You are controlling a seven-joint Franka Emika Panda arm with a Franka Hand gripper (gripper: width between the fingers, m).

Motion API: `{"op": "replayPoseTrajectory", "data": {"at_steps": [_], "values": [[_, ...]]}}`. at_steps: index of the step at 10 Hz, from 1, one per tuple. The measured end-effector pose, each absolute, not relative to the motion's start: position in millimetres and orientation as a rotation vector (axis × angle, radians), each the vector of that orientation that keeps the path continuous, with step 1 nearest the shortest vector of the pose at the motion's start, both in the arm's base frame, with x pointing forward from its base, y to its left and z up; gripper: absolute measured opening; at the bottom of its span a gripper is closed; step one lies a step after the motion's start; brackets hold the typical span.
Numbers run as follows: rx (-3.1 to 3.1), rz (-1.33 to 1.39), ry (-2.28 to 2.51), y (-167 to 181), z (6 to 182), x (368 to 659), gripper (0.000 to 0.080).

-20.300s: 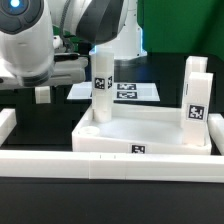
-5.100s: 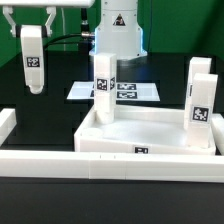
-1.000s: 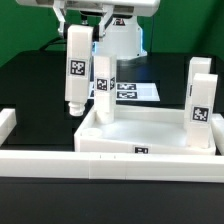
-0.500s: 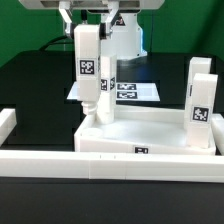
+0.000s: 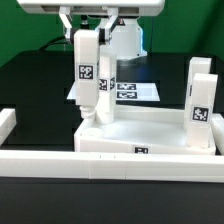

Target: Assemble desk

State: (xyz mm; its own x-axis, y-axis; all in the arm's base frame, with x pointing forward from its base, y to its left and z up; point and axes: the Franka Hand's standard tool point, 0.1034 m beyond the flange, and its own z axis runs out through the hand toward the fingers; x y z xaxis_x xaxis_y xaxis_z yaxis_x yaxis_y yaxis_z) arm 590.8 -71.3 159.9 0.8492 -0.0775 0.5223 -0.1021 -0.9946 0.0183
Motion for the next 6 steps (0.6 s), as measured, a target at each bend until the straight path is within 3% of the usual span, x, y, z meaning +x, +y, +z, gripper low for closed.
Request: {"op": "replayPoseTrajectory", "data": {"at_steps": [6], "values": [[2.992,0.8,-0.166,-68,143.2,587,0.029]]}}
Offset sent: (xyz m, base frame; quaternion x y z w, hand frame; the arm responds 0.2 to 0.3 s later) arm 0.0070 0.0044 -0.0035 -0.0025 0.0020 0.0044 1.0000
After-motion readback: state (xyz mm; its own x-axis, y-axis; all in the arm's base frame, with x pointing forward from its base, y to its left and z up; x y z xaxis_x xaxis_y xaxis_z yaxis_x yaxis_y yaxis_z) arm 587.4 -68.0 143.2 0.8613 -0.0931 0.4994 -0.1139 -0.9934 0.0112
